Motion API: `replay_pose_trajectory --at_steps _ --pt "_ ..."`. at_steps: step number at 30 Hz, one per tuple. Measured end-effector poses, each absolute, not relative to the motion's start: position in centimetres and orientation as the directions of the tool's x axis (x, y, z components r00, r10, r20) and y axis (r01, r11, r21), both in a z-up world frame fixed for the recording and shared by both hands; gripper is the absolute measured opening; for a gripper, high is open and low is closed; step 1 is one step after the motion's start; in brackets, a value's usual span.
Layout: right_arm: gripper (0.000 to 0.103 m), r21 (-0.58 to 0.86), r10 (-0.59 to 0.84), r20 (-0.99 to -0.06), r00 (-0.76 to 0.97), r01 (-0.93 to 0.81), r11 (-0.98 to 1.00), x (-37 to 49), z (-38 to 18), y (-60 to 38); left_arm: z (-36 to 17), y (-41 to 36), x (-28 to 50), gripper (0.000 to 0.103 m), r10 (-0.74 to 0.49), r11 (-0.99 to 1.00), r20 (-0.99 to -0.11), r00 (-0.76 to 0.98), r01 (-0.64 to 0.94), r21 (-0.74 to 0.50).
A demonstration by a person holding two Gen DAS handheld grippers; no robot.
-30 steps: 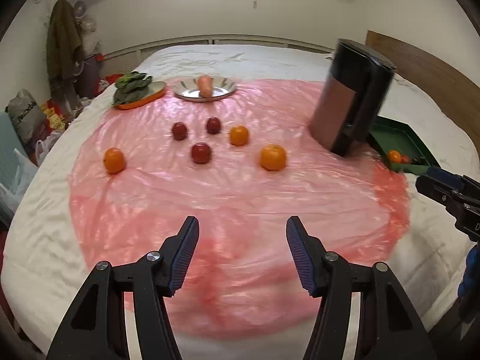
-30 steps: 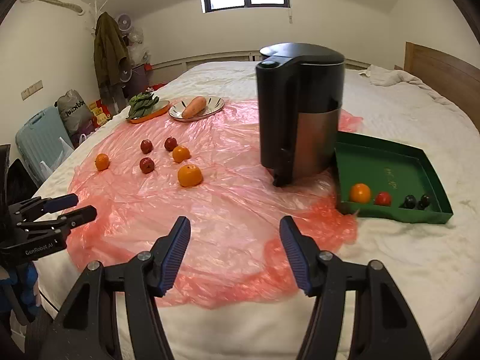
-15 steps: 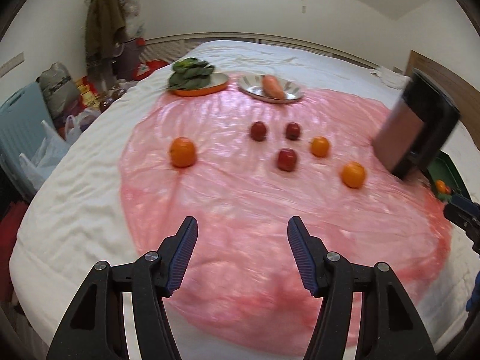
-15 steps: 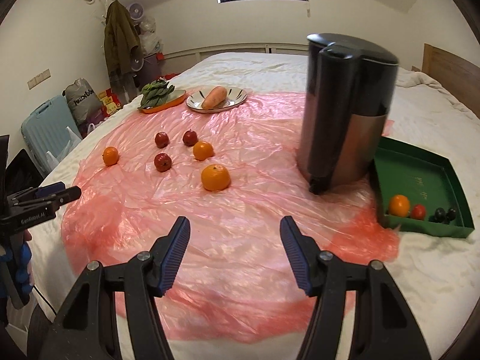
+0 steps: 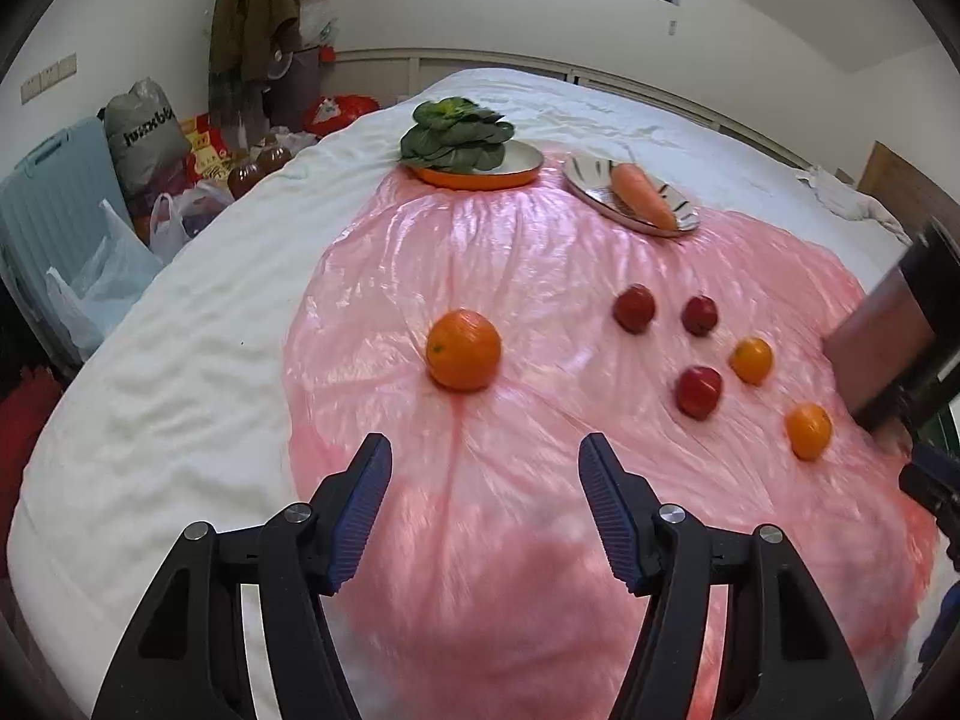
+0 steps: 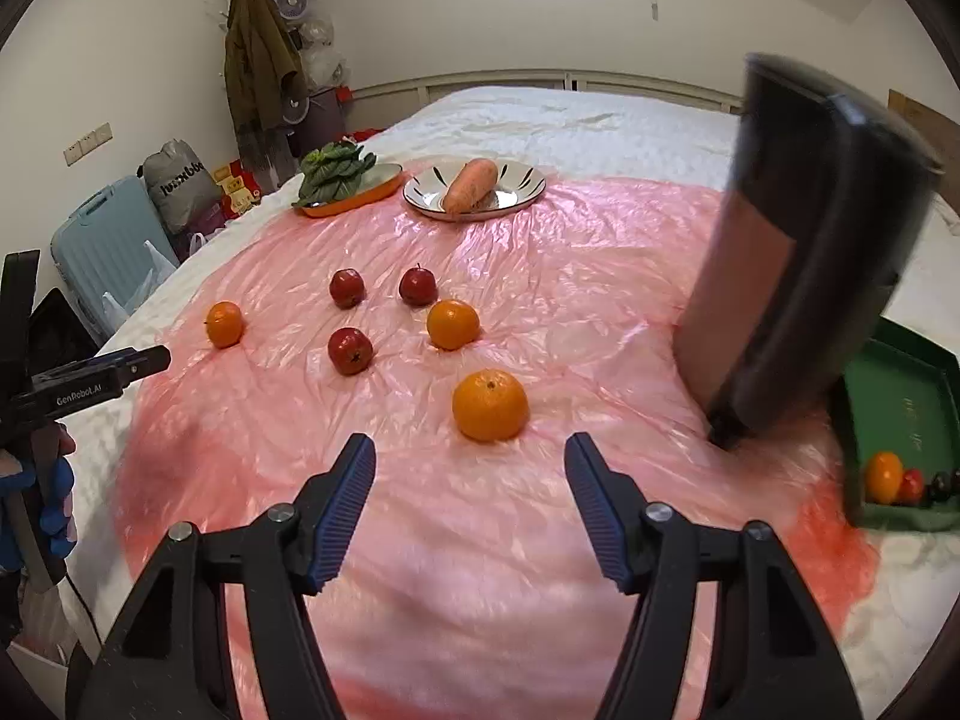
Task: Organize fruits
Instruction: 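Withdraw both tools back toward the remaining fruit, then grasp a large orange with the right tool while the left tool grasps another orange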
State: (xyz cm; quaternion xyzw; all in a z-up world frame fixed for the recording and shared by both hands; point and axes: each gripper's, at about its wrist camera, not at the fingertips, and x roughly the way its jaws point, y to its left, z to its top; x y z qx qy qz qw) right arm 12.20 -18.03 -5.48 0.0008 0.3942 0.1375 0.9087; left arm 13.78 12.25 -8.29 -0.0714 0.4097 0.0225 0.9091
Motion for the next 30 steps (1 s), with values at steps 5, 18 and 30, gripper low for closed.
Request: replay_pose_trajectory --at_steps 5,18,30 --pt "0.101 0.129 0.253 -0.737 0.627 -0.238 0.963 14.7 -6.9 -17.4 -9.2 13.4 16.5 0.059 -0.011 0.984 -0.757 0.653 -0.126 -0.123" --pt "0.101 0.151 0.256 -0.776 0.577 -0.224 0.963 18.9 -9.8 -17.0 -12.0 13.1 21.2 0.059 0.043 0.986 -0.798 0.601 -0.153 -0.063" --pt "0.070 0.176 0.256 -0.821 0.510 -0.201 0.964 21.2 -12.3 -16.6 -13.5 12.7 22.4 0.043 0.039 0.989 -0.815 0.578 -0.139 -0.051"
